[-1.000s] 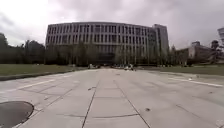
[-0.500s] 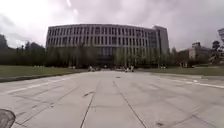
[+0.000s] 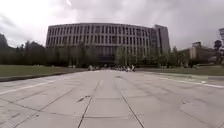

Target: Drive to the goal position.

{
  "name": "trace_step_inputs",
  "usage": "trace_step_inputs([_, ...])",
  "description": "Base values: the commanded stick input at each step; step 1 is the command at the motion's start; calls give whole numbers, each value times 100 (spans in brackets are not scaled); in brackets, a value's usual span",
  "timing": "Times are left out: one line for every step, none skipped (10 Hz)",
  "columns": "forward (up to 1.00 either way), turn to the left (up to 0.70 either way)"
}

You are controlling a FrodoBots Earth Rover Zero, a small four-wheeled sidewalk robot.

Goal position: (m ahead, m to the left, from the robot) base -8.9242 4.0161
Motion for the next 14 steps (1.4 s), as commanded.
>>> trace_step_inputs([70,0])
trace_step_inputs([70,0])
trace_step_inputs([70,0])
trace_step_inputs([70,0])
trace_step_inputs([70,0])
trace_step_inputs([70,0])
trace_step_inputs([70,0])
trace_step_inputs([70,0])
trace_step_inputs([70,0])
trace_step_inputs([70,0])
trace_step_inputs([70,0])
trace_step_inputs([70,0])
trace_step_inputs([70,0])
trace_step_inputs([70,0])
